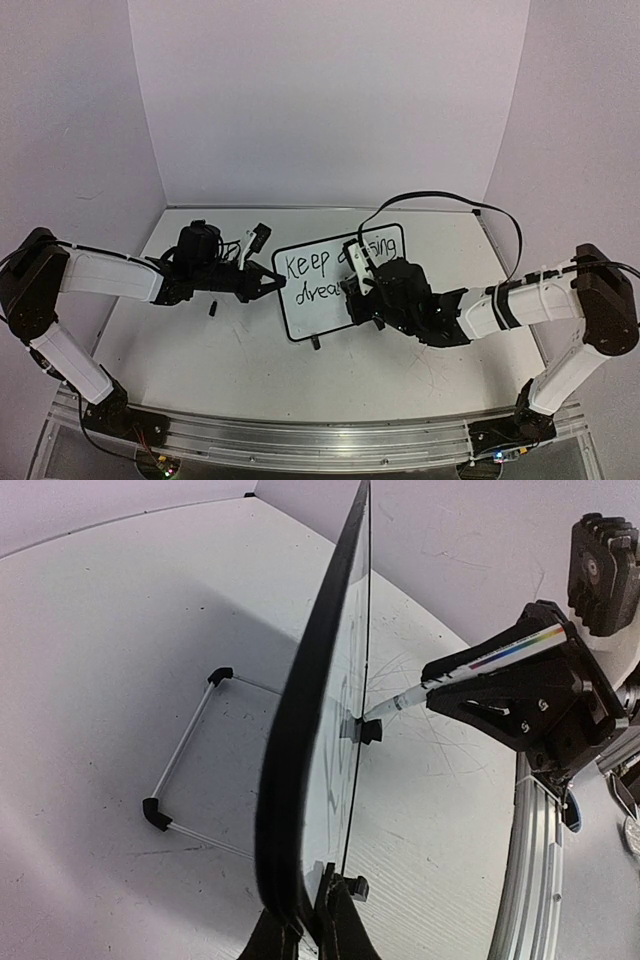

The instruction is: Write a sentence on the whiteboard

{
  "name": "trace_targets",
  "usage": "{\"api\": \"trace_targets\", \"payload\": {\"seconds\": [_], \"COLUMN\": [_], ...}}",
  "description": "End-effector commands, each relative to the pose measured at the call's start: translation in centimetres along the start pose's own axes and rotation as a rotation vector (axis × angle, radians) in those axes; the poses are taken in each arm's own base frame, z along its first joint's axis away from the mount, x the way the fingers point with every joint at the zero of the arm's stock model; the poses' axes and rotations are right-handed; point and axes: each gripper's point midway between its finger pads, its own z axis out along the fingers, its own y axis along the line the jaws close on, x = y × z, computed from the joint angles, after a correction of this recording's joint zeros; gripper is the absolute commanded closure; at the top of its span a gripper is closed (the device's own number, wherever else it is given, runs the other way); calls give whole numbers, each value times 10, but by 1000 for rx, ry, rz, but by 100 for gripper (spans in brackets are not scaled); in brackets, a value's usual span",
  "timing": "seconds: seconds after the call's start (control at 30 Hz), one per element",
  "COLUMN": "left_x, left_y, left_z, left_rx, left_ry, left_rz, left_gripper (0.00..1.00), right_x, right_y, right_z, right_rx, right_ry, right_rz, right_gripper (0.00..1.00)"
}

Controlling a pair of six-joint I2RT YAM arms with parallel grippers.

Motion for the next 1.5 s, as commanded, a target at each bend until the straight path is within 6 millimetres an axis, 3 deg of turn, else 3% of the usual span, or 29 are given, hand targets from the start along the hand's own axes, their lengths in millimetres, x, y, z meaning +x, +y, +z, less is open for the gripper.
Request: {"api": "trace_targets", "payload": {"seconds": [0.0, 0.2, 0.57, 0.87, 1.3, 1.47], "left_x": [-3, -2, -1, 0, 1, 2], "left_y": [36, 37, 37, 38, 38, 38], "left_z": [-5, -5, -4, -4, -3, -3], "left_rx": [-184, -184, -183, -186, -182, -182], "left_ry": [5, 8, 9, 13, 16, 19], "left_rz": [72, 71, 70, 71, 71, 70], "left_gripper": [100, 100, 100, 100, 100, 100], "right_x": [9, 8, -31, -41, -49, -52], "right_y": [-2, -5, -18, -29, -22, -32], "right_z": [7, 7, -1, -3, -4, -9], "right_rx": [18, 32, 75, 103, 65, 114], "right_ry": [27, 23, -78, -108, -132, -145], "right_rz": [9, 15, 49, 65, 60, 72], "right_gripper": [100, 100, 100, 100, 100, 100]}}
